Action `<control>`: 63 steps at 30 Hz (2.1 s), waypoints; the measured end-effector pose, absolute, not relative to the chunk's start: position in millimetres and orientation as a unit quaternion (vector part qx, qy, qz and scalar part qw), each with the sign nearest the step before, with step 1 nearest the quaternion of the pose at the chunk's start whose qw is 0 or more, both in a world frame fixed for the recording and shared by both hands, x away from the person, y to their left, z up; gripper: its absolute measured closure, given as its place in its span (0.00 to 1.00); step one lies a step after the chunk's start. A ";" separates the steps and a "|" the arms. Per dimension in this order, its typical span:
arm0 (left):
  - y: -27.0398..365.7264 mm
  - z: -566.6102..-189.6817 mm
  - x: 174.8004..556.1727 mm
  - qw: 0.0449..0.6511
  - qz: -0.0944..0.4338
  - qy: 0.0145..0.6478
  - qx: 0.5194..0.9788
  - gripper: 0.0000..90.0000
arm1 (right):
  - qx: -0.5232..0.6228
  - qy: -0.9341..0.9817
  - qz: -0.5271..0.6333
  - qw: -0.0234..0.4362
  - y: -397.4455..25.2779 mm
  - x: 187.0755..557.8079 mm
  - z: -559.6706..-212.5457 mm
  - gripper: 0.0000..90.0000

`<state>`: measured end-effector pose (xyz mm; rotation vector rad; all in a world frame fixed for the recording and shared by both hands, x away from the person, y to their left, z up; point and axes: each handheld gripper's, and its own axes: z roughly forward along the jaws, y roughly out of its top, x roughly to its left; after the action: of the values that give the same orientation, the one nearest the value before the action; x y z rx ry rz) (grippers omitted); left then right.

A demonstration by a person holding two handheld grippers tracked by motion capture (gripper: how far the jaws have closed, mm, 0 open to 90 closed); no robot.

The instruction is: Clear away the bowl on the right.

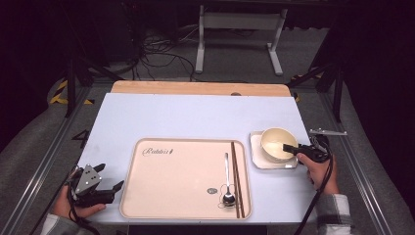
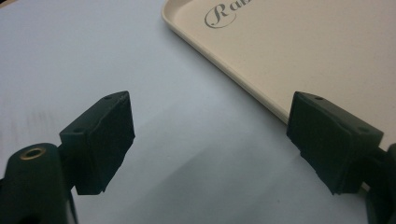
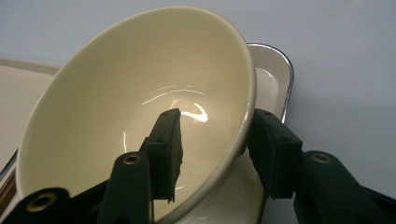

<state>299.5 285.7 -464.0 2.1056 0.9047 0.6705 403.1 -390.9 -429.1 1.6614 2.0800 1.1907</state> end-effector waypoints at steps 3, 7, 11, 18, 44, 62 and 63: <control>285.9 -462.5 298.5 0.370 0.264 0.353 0.818 0.18 | 0.568 0.709 0.404 0.109 -387.9 405.5 -431.2 0.62; 284.8 -463.6 298.3 0.367 0.265 0.352 0.819 0.18 | 0.565 0.713 0.404 0.099 -386.5 407.5 -434.0 0.64; 284.8 -462.7 298.1 0.367 0.266 0.352 0.819 0.18 | 0.565 0.708 0.414 0.091 -387.4 408.1 -435.9 0.70; 283.0 -462.4 296.5 0.364 0.266 0.351 0.820 0.18 | 0.571 0.704 0.410 0.100 -389.7 405.2 -436.1 0.80; 281.3 -460.7 298.5 0.364 0.270 0.350 0.820 0.18 | 0.581 0.673 0.441 0.119 -401.0 393.5 -432.8 0.92; 284.2 -459.7 298.9 0.374 0.270 0.355 0.813 0.18 | 0.562 0.661 0.465 0.176 -398.1 383.3 -413.2 0.92; 284.2 -459.6 298.8 0.374 0.271 0.355 0.813 0.18 | 0.561 0.661 0.466 0.179 -397.5 382.8 -411.9 0.92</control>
<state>298.8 284.2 -459.6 2.0810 0.9090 0.6928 382.8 -397.5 -411.9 1.5866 1.8681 1.3163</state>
